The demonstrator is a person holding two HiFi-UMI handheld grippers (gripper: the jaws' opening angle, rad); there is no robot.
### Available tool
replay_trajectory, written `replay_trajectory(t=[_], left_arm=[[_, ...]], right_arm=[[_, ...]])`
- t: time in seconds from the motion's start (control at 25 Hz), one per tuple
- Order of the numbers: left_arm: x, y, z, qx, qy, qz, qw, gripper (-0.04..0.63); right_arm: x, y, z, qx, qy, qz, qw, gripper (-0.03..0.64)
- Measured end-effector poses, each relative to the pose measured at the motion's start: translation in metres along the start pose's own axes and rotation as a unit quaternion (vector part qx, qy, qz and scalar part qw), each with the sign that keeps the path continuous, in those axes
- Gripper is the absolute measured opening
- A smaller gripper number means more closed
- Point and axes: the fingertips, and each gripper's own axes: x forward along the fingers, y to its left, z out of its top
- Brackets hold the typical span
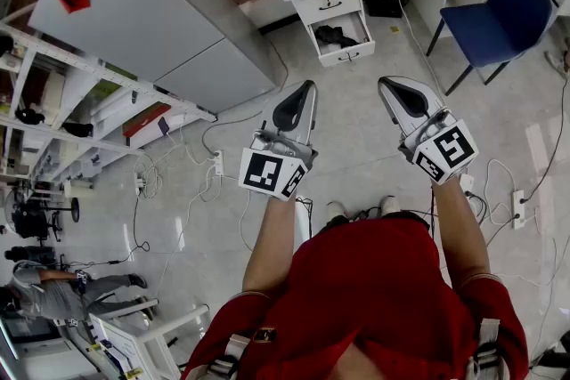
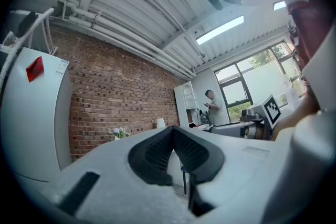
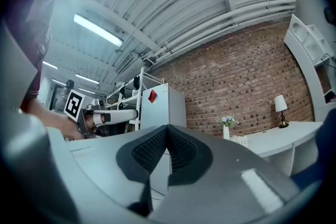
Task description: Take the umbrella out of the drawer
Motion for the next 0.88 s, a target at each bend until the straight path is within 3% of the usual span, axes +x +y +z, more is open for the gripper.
replay_trajectory(t=[0.36,0.88], left_arm=[[0.023,-0.031,-0.003,0.005,0.004,0.004,1.0000,0.005],[0.034,-0.025,-0.016,0.012,0.010,0.063,0.9979,0.005]], right_arm=[[-0.031,-0.026,0.005,0.007,-0.007,0.003,1.000,0.012],[-0.035,-0.068,-0.008,-0.009,0.018,0.025,0.999,0.012]])
